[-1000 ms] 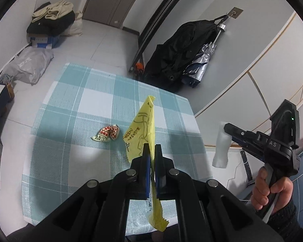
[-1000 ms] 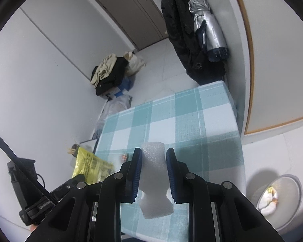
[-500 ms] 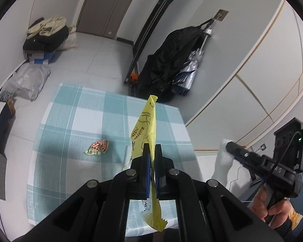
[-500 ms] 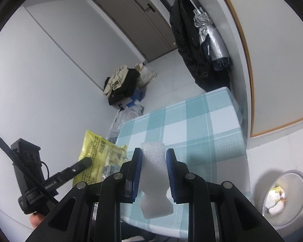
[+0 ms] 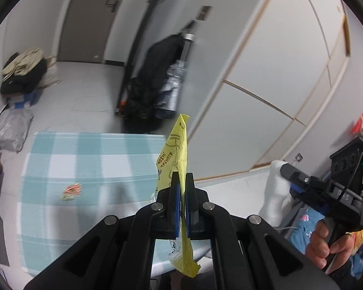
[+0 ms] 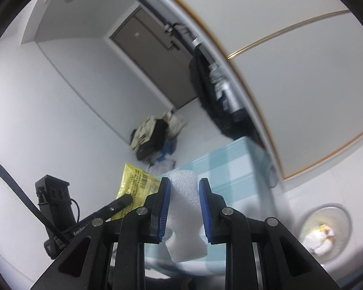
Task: Collect trash
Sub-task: 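Carry the foam and yellow wrapper over the white bin with both tools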
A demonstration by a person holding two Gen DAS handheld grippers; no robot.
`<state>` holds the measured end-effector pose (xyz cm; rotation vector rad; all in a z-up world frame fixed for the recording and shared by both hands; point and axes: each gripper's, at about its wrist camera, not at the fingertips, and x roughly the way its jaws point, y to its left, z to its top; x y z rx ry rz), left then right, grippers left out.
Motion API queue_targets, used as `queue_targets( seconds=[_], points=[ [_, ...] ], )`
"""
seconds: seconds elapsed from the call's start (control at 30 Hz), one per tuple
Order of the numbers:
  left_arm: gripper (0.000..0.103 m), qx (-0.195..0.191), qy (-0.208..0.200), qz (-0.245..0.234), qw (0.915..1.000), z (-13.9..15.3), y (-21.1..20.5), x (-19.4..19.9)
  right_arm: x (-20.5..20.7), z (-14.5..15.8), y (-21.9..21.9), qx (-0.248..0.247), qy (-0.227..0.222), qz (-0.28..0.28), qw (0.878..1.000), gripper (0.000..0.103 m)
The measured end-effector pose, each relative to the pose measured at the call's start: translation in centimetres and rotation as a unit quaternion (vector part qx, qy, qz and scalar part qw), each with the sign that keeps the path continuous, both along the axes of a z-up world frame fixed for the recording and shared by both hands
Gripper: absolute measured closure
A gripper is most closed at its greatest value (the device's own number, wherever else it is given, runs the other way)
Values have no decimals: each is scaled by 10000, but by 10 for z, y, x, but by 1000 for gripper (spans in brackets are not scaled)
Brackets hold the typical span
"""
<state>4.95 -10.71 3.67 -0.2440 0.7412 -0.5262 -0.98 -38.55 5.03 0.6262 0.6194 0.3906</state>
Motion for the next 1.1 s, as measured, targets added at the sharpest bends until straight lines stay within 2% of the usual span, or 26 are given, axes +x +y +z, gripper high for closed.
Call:
queue_targets(
  seconds=[0.13, 0.27, 0.43, 0.53, 0.83, 1.1],
  points=[
    [103, -39, -40, -393, 9992, 5, -35, 0, -20, 5, -34, -116, -16, -380, 9992, 80],
    [103, -27, -102, -747, 9971, 9, -69, -2, -37, 5, -61, -473, -29, -791, 9957, 80],
    [103, 33, -90, -1149, 9933, 7, -107, -3, -54, -1, -92, -778, -79, -1274, 9888, 80],
    [103, 57, -35, -1385, 9903, 0, -130, -1, -59, -12, -112, -780, 24, -1485, 9858, 80],
    [103, 148, 382, -2027, 9784, -31, -192, 12, -62, -67, -160, -831, 579, -1899, 9766, 80],
    [103, 405, 885, -2545, 9622, -78, -237, 20, -44, -145, -190, -584, 1350, -2030, 9681, 80]
  ],
)
